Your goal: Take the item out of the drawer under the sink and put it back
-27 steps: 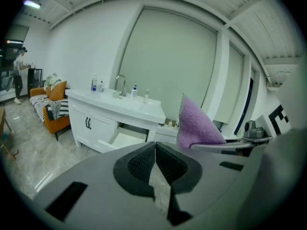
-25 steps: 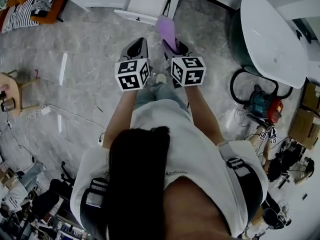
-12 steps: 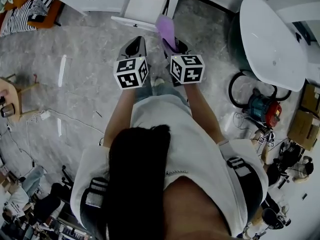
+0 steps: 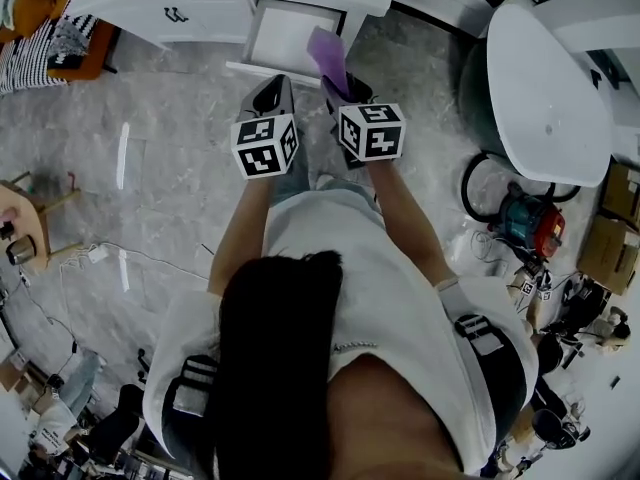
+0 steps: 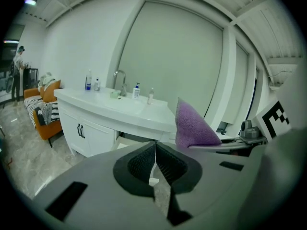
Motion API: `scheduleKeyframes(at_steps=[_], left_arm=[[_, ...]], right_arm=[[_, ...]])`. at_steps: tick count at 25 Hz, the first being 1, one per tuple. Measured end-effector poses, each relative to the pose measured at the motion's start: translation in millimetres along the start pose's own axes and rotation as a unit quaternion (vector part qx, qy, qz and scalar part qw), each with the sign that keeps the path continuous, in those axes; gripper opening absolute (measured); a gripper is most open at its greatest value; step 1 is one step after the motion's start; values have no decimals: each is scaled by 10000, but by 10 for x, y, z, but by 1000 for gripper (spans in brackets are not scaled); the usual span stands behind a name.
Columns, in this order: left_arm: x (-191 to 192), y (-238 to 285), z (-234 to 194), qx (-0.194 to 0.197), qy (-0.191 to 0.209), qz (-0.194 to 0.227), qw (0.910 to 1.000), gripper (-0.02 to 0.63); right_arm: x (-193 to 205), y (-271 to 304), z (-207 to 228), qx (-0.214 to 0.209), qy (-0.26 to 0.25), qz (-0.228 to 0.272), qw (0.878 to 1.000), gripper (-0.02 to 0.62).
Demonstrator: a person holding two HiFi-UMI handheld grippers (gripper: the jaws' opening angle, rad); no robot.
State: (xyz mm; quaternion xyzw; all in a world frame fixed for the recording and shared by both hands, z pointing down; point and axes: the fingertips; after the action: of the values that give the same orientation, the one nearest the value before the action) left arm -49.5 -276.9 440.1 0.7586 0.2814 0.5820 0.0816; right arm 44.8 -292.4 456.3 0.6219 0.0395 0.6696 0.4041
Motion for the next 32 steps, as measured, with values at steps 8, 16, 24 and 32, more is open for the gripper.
scheduleKeyframes(at_steps=[8,16,24,32], left_arm=[[-86,486,-565,79,-108,-279,9995,9],[-52,895,-935,187,-344,-519,9979,9],[113,1328,-1282,99,-455,-803,9957,9],[387,1712,-1573,-66,-582,-1137,9918,9]], right_arm=[[-101,853,-64,53,-202,-447,9988,156],[26,1585,-38,71,-191,-933,9954,156],[317,2131,100,151,2,-1359,9906,156],[472,2597,220,218,91,-1584,9871,156]])
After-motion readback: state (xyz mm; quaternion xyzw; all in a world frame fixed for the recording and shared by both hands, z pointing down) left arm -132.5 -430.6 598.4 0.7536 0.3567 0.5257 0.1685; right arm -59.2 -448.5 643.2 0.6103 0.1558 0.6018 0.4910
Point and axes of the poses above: the fingertips, and each gripper's own axes: y forward along the fingers, z to its right, x out of its underside, and after that the axes turned 6 degrees about x, right-handed
